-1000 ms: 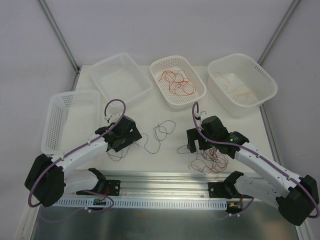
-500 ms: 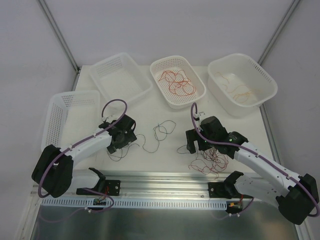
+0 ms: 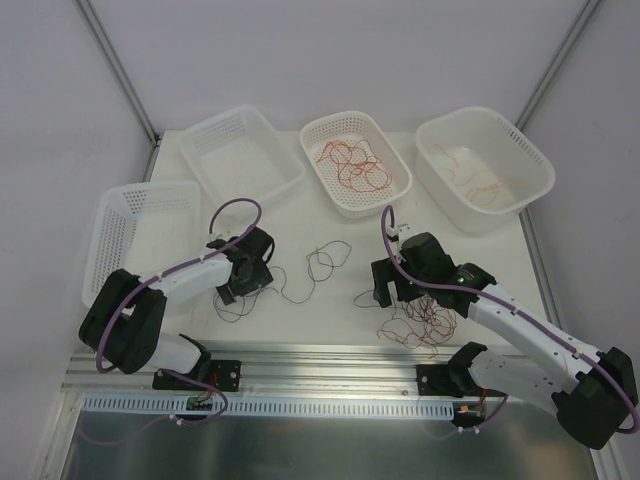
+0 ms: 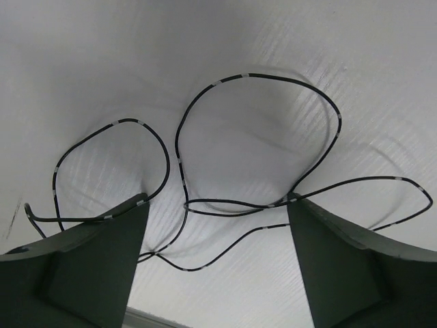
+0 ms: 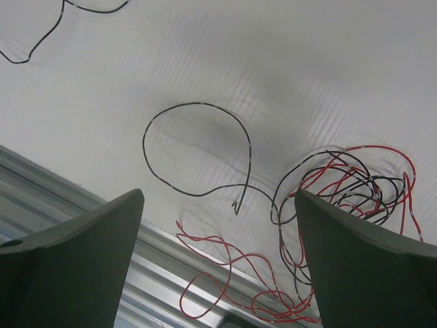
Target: Untangle the cables
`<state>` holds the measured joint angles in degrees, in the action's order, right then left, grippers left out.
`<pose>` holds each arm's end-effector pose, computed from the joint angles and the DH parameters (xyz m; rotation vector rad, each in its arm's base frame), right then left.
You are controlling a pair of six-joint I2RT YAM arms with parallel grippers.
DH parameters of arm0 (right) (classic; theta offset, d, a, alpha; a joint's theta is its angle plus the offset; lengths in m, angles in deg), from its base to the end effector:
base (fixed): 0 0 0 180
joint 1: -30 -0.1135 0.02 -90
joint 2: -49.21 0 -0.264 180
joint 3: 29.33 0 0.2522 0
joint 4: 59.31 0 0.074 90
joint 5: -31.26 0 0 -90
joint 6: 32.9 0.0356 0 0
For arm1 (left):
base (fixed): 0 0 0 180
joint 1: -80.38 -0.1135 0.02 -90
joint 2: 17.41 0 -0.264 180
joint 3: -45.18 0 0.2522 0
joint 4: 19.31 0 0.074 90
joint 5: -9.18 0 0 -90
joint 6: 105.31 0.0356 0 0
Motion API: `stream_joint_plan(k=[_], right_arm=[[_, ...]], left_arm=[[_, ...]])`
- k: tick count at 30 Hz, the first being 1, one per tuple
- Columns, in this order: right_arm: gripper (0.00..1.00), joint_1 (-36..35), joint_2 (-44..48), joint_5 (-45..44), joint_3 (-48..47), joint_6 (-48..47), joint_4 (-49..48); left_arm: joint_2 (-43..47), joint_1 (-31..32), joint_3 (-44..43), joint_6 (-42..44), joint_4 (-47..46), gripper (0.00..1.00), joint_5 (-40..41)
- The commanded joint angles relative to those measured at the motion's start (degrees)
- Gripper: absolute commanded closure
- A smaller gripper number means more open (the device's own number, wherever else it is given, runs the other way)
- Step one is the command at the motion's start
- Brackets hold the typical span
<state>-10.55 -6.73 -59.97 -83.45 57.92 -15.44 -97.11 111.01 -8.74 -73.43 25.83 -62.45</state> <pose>0.1531 0.1299 0.2458 -0.8029 2.2529 0.3200 0.2080 -0.1101 0.1617 -0.7082 2.5884 -0.0052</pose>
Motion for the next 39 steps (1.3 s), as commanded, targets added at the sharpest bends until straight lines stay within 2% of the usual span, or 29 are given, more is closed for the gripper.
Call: stream_joint_plan(k=[1,3,6,7,10,11,15,28,34,39], right_arm=[[0.03,-0.3,0.0,0.2,0.5,-0.5,-0.6],[0.03,-0.3,0.0,0.3,0.4,-0.6,-0.5],[0.03,-0.4,0.0,0.1,0.3,-0.6,-0.4],[0.03,-0.4,0.0,0.0,0.3,-0.6,-0.3],[0.03,-0.3,0.0,0.1,0.3,-0.6,-0.4],[0.03,-0.3,-0.2,0.0,0.2,-0.6,-0.3],[0.03,-0.4,-0.3,0.1,0.2,-0.6,-0.3],[0.03,-0.5,1.7,-3.3,-0.2,-0.5,2.2],[0.03,-0.5,3.6,-3.6,-0.5,-0.6,3.3],[0.03,-0.4,5.0,-3.4,-1.3,-0.5,3.7]], left_arm=[[-2.1,-0.6,-0.8,0.9,-1.1,0.23,-1.8],[-3.0,-0.7,-0.7,0.9,-1.2,0.3,-2.5],[-3.7,-0.6,-0.4,1.0,-1.6,0.46,-3.4],[-3.8,-0.7,-0.4,1.0,-1.8,0.55,-3.6],[-3.9,-0.6,-0.2,1.3,-2.1,0.7,-4.3],[-3.9,-0.6,-0.4,1.5,-2.4,0.79,-4.5],[-2.5,-0.4,-1.5,2.9,-2.5,0.99,-5.2],[7.4,1.4,-14.9,11.9,-1.8,1.0,-11.4],[9.0,1.4,-28.8,17.1,0.6,1.0,-11.8],[6.4,0.5,-42.2,23.0,3.5,1.0,-10.5]])
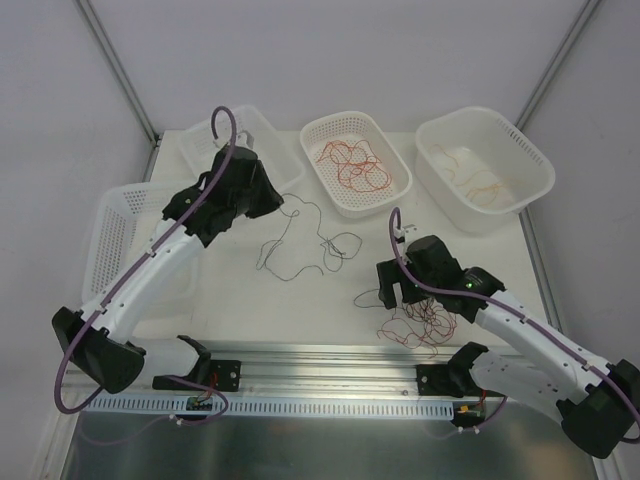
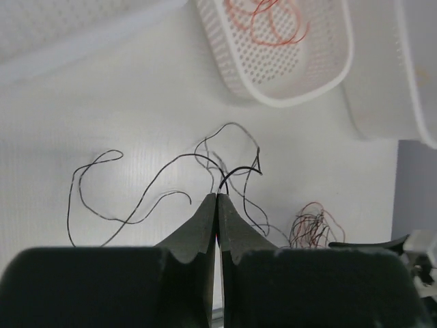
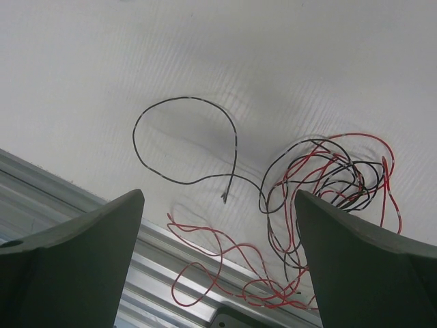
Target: Untangle the cables
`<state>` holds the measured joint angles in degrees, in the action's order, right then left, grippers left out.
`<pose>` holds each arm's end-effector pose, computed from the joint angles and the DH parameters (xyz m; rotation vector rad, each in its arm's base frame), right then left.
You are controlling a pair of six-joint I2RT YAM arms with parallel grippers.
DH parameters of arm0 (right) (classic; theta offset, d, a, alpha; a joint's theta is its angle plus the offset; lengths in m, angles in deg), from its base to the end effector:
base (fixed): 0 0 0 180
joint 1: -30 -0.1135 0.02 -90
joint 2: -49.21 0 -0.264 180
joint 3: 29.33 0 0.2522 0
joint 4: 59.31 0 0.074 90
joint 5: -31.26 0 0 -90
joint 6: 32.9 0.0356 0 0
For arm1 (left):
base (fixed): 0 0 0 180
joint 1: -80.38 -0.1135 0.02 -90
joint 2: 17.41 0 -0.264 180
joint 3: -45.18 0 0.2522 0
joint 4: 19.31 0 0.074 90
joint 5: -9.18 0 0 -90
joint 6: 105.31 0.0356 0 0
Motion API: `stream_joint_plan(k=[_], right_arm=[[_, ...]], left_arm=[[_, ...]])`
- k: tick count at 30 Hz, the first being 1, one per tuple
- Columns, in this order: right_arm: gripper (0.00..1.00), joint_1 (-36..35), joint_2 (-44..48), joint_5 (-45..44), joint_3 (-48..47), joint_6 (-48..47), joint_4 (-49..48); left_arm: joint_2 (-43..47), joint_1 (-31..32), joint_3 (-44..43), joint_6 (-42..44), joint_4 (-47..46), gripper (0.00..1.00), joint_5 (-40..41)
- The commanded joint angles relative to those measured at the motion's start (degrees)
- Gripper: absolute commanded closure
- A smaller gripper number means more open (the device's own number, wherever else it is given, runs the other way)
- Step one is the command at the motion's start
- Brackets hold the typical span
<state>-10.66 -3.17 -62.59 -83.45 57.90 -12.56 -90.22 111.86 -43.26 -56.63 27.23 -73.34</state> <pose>0.1444 0.1209 0.2528 -0.7771 2.2399 0.2730 0.2400 -0.1415 0.3775 -0.2658 2.1514 -0.6147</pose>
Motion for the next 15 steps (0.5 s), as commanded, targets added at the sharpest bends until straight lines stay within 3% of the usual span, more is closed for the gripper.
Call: stream_joint_plan(k=[1,10,15], right_arm=[[0.03,-0.4,1.4,-0.6,-1.5,-0.5,0.9],[0.03,-0.3,-0.5,0.0,-4.2,-2.0,1.7],[0.03,-0.4,-1.8,1.0,-4.7,-1.9,0.9]], left_arm=[[-1.1,-0.6,-12.6,7.1,2.3,1.0,0.8],[-13.5,-9.9,-36.8,14.7,2.9,1.0,2.1],[-22.1,-16.5,-44.7,17.1,2.6,1.0,-0.7]])
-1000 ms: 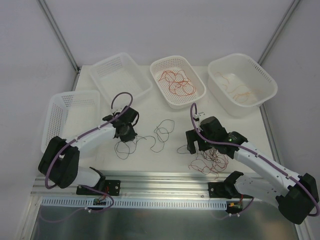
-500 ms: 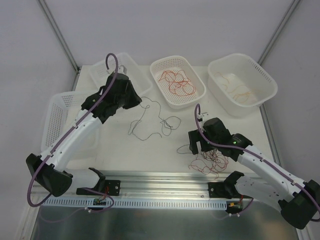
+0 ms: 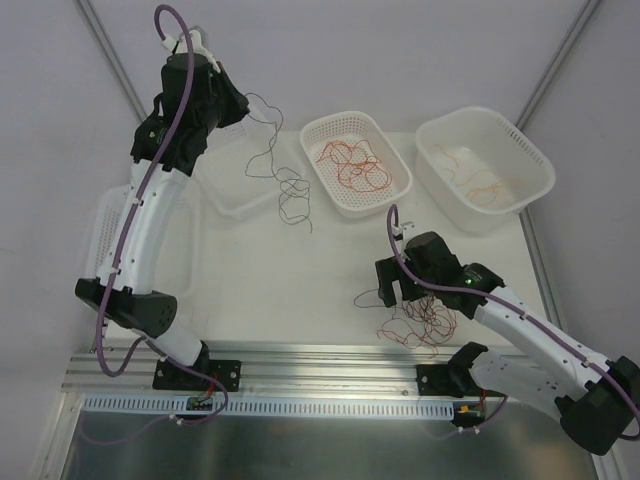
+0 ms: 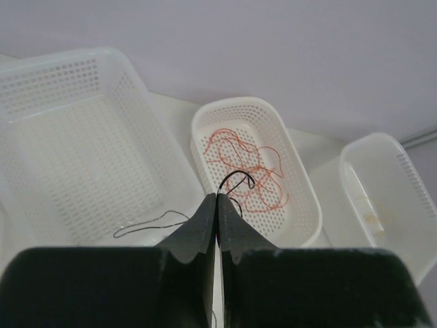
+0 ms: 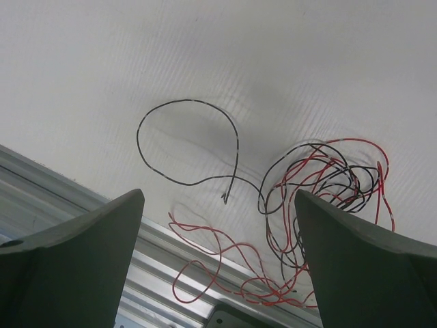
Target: Untangle the cables
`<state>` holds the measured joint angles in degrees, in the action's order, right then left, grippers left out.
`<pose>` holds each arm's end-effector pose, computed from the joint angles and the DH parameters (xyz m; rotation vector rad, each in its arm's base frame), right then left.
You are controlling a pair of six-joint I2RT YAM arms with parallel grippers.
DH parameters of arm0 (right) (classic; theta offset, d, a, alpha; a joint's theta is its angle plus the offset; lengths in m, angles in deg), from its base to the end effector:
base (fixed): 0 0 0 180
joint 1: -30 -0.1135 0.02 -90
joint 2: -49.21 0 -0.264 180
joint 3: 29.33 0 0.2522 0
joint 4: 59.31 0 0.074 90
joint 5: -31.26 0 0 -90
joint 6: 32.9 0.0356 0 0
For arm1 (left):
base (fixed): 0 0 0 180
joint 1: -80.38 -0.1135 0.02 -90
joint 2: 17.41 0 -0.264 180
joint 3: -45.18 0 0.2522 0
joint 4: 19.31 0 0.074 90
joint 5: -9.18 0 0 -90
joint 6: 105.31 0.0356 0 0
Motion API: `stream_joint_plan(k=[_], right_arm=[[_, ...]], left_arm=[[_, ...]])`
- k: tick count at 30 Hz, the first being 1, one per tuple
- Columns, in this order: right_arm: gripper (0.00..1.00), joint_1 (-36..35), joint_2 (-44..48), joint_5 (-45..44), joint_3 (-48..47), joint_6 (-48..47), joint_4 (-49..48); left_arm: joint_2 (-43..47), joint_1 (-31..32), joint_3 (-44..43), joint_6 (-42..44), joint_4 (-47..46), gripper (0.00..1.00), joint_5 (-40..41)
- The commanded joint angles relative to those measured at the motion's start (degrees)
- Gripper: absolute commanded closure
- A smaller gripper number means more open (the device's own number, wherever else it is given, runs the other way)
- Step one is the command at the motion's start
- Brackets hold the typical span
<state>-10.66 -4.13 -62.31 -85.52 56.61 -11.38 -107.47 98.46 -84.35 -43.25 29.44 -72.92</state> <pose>0.1468 0.1232 0.2603 -0.8048 2.2310 0.2673 0.3084 -0.0955 0.5202 -0.2529 1.7361 -0.4705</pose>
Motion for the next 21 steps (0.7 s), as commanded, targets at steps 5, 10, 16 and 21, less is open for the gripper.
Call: stream_joint_plan(k=[5,10,16,21], right_arm=[[0.03,-0.3,-2.8,0.8,-3.1,-0.7,0.3],[0.03,-0.4,-3.6,1.5,-2.7,-0.4,0.6],[0.03,-0.4,-3.6,1.2,-3.1,-0.7,1.3],[0.03,-0.4,-3.1,1.6,-2.9,-0.3,0.7]], left_arm=[[-15.5,-8.9,-6.9,4.3,-0.8,1.0,-1.4],[-27.8,-13.7,-12.3,5.8,-1.1,0.97,-0.1],[-28.7,-14.6,-10.5,5.3,-1.1,0.38,-5.3],[-18.0,-12.9,0.3,2.5,-1.3,0.07,-5.5]])
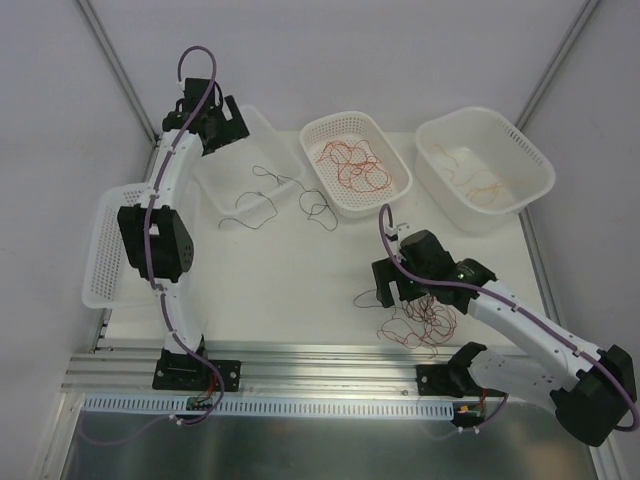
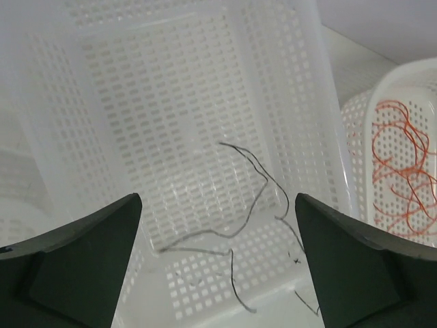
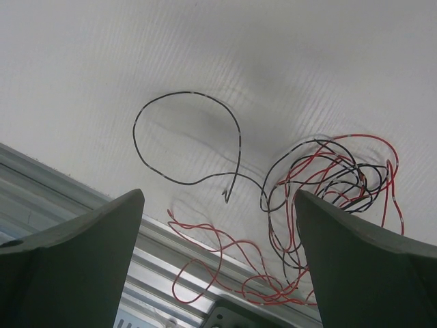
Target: Untangle the cables
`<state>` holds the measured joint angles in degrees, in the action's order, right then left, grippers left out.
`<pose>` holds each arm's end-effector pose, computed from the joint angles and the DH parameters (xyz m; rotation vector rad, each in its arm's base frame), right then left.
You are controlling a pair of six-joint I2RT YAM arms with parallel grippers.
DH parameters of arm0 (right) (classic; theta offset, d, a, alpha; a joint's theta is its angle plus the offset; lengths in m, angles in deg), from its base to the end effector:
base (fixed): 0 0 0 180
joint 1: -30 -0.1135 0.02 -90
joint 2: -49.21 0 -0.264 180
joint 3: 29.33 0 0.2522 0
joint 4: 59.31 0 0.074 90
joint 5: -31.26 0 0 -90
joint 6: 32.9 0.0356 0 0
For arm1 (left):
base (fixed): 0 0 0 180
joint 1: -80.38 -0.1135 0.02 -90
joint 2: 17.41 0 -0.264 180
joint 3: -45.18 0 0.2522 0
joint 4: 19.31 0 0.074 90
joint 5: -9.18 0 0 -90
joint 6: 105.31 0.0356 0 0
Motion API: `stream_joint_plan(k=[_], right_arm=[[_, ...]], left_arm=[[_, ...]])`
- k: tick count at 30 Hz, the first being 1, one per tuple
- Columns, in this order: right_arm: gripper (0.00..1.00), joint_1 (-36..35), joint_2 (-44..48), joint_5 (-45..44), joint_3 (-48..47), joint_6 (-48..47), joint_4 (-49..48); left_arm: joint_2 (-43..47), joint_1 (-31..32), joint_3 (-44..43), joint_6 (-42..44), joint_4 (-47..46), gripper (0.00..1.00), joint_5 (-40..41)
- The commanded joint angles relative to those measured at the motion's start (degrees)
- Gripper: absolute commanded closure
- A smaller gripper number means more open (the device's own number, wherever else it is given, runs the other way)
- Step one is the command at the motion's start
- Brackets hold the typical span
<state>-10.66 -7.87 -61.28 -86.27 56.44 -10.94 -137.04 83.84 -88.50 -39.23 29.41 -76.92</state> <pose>0.1537 0.1300 0.2524 -0.8395 2.2843 0.2646 0.4845 -0.0269 0.3419 -0.4256 2.1392 -0.1984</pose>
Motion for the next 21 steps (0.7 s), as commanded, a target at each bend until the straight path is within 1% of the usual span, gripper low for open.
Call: stream_joint_plan(k=[1,2,3,4,5,6,8,9,10,12,13,14,15,16,18,21], right_arm=[[0.03,-0.3,1.3,0.8,-2.0,0.0,-0.2],[0.03,-0.4,1.7,0.9,-2.0,0.1,-0.4],[0.03,-0.3,2.1,1.1,-1.9,0.1,-0.6],[0.03,-0.4,2.4,1.3,-1.8,0.1,-0.6],[0.03,-0.3,3.1,1.2,-1.7,0.1,-0.7],[0.03,-0.4,3.5,1.1,-1.6,0.1,-0.7],[0.03,-0.4,4.3,1.1,-1.5,0.1,-0.6],[0.03,-0.3,4.8,1.0,-1.3,0.1,-0.6],[0.03,-0.4,5.1,0.9,-1.3,0.3,-0.6],[0.03,-0.3,6.2,1.1,-0.9,0.4,-0.7],[0.03,-0.4,6.6,1.1,-0.8,0.4,-0.8],[0.03,-0.3,7.0,1.4,-0.4,0.4,-0.9],[0.03,-0.3,7.6,1.7,0.0,0.4,-1.0],[0.03,-0.3,7.9,1.7,0.3,1.8,-1.1],[0.03,-0.3,8.4,1.7,0.9,1.8,-1.3],[0.03,-0.3,9.0,1.7,1.0,1.4,-0.7]], left_arm=[[13.4,2.3,6.6,-1.7,-1.5,0.02,-1.0],[15.3,3.0,8.8,-2.0,-1.4,0.01,0.3],[17.1,4.9,13.6,-2.3,-1.5,0.01,0.8],[20.8,5.9,16.2,-2.7,-2.0,0.01,1.2],[22.6,7.2,18.9,-3.3,-2.6,0.01,2.2],[26.0,10.2,24.3,-3.5,-3.4,0.01,4.0],[28.7,14.0,29.5,-4.3,-5.9,0.01,7.2],[30.5,15.5,33.7,-4.8,-6.5,0.01,10.1],[31.1,18.4,35.7,-5.7,-7.3,0.01,11.6],[32.3,20.3,41.0,-9.4,-9.1,0.04,15.9],[32.4,21.6,42.6,-11.0,-9.7,0.05,17.1],[32.4,22.1,44.1,-14.5,-10.4,0.06,18.2],[32.4,22.5,46.9,-16.0,-12.7,0.09,19.2],[31.6,22.9,48.0,-17.3,-14.0,0.1,21.5],[29.4,24.1,50.1,-20.1,-17.6,0.14,23.5],[26.3,24.9,50.1,-21.3,-20.5,0.15,27.4]])
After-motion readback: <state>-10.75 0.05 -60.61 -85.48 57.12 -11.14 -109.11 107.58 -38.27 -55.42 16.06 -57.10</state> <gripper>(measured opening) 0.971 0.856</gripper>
